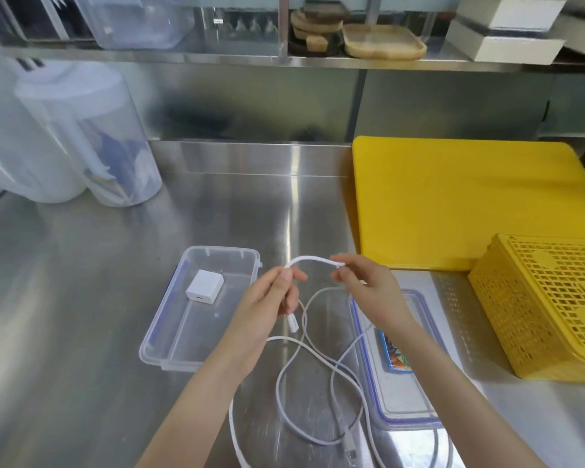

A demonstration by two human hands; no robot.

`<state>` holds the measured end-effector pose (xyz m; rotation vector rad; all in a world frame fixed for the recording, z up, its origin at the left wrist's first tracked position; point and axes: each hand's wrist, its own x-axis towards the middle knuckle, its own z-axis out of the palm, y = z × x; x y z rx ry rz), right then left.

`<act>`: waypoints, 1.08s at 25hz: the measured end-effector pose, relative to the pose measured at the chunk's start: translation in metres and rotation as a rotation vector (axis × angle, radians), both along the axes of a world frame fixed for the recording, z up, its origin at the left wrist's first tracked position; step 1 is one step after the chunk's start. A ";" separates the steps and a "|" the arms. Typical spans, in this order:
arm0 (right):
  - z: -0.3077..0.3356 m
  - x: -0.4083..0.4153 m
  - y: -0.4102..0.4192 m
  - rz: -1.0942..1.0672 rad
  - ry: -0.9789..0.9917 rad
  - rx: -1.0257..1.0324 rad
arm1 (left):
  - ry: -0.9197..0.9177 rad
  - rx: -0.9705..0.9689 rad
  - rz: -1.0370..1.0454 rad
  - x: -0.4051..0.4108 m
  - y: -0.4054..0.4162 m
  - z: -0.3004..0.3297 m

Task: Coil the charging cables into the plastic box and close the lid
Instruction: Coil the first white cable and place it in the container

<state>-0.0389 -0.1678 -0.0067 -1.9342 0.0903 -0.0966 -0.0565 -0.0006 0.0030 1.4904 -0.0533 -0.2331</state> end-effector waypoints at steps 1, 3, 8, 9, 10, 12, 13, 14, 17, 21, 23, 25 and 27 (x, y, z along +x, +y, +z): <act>-0.001 0.000 0.000 0.014 -0.008 -0.082 | 0.009 -0.061 0.008 0.003 0.001 0.005; -0.005 0.001 -0.001 -0.001 0.010 -0.197 | 0.049 -0.225 -0.002 0.009 0.003 0.015; -0.011 0.005 0.002 0.046 -0.016 -0.274 | 0.152 -0.525 -0.070 0.019 0.013 0.041; -0.012 0.006 0.003 0.066 -0.009 -0.267 | 0.148 -0.555 -0.058 0.022 0.016 0.046; -0.013 0.007 0.003 0.073 -0.005 -0.260 | 0.145 -0.581 -0.048 0.026 0.020 0.052; -0.012 0.010 0.000 0.059 -0.035 -0.252 | 0.128 -0.611 -0.026 0.031 0.031 0.064; -0.010 0.012 -0.002 0.047 -0.059 -0.240 | 0.112 -0.635 -0.007 0.034 0.037 0.069; -0.008 0.014 -0.004 0.031 -0.080 -0.229 | 0.097 -0.671 0.016 0.037 0.042 0.073; 0.001 0.014 -0.012 -0.002 -0.132 -0.273 | 0.049 -0.702 0.095 0.043 0.052 0.082; 0.013 0.006 -0.005 0.083 -0.164 -0.323 | 0.046 -0.609 0.107 0.039 0.038 0.070; 0.014 -0.001 0.001 0.137 -0.163 -0.400 | 0.063 -0.587 0.089 0.033 0.026 0.058; 0.014 -0.011 0.005 0.204 -0.159 -0.457 | 0.053 -0.534 0.071 0.028 0.017 0.048; 0.019 -0.019 0.008 0.271 -0.164 -0.428 | 0.049 -0.407 0.050 0.025 0.010 0.038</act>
